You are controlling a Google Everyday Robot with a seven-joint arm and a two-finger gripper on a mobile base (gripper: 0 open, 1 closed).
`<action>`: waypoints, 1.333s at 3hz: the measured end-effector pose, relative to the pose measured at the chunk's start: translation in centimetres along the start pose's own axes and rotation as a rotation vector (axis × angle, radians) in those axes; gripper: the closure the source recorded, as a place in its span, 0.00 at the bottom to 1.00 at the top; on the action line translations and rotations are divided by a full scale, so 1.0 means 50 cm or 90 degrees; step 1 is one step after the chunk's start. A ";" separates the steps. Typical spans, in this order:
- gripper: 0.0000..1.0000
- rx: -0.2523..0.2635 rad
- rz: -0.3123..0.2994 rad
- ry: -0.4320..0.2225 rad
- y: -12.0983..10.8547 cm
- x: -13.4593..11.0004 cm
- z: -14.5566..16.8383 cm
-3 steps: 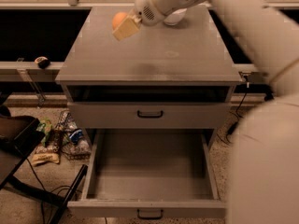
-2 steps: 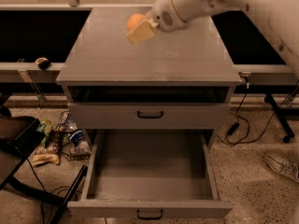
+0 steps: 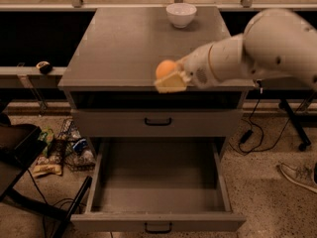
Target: Place orange into middle drawer
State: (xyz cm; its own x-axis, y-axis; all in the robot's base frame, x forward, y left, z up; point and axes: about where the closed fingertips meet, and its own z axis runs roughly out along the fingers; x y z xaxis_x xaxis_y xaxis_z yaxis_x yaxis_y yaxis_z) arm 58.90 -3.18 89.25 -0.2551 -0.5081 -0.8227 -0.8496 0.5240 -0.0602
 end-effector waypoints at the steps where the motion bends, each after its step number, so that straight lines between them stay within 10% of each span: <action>1: 1.00 -0.033 0.020 0.005 0.022 0.099 0.057; 4: 1.00 -0.089 0.022 0.061 0.111 0.200 0.190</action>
Offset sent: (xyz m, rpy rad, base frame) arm -0.0077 0.0001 -0.0517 0.0190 0.0470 0.0223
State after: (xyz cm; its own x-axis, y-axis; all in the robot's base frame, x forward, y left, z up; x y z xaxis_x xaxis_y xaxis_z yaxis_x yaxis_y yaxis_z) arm 56.00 1.12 75.32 -0.3228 -0.5569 -0.7653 -0.8933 0.4464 0.0520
